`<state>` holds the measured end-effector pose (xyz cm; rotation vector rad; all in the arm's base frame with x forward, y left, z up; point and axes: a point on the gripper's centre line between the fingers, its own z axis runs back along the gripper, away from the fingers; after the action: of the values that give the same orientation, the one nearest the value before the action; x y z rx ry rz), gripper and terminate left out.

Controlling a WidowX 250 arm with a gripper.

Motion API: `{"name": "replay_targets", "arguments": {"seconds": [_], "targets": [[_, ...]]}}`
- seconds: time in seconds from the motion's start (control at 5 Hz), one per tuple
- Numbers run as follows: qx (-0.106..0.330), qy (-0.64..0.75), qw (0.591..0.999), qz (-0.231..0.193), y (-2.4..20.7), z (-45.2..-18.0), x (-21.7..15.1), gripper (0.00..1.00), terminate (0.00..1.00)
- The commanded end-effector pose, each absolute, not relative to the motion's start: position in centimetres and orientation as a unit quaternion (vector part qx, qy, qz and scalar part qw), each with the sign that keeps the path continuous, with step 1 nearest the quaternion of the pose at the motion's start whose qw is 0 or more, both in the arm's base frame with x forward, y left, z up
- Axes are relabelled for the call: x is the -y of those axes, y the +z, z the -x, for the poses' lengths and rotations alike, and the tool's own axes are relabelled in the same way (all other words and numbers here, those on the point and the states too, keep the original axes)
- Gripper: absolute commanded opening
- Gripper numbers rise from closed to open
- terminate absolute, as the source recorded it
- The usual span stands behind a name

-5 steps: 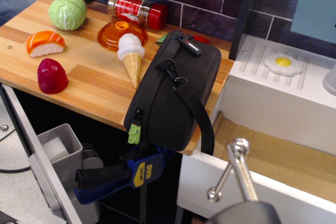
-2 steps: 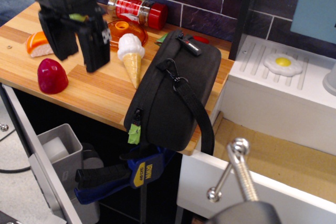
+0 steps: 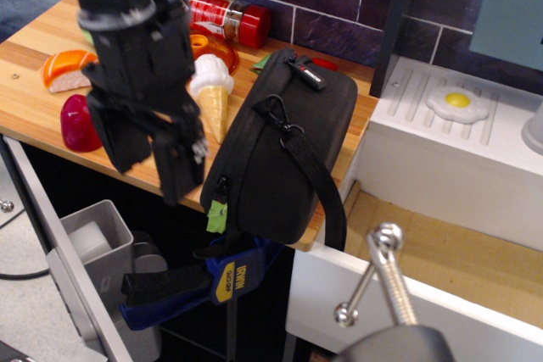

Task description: Unzip zipper bag

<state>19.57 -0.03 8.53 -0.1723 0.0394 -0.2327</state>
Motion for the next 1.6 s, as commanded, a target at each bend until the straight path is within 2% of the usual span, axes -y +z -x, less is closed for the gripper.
{"name": "replay_targets", "arguments": {"seconds": [0.0, 0.4, 0.8, 1.0, 1.4], "targets": [[-0.002, -0.076, 0.994, 0.075, 7.6, -20.0, 1.8, 1.0, 0.0], [0.014, -0.054, 0.997, 0.061, 6.1, -20.7, 3.0, 1.0, 0.0], [0.021, -0.019, 0.997, 0.068, 6.1, -21.3, 3.1, 1.0, 0.0], [0.026, -0.005, 0.997, 0.074, 6.5, -21.6, 3.3, 0.0, 0.0], [0.043, 0.001, 0.996, 0.082, 8.1, -22.4, 3.6, 0.0, 0.0]]}}
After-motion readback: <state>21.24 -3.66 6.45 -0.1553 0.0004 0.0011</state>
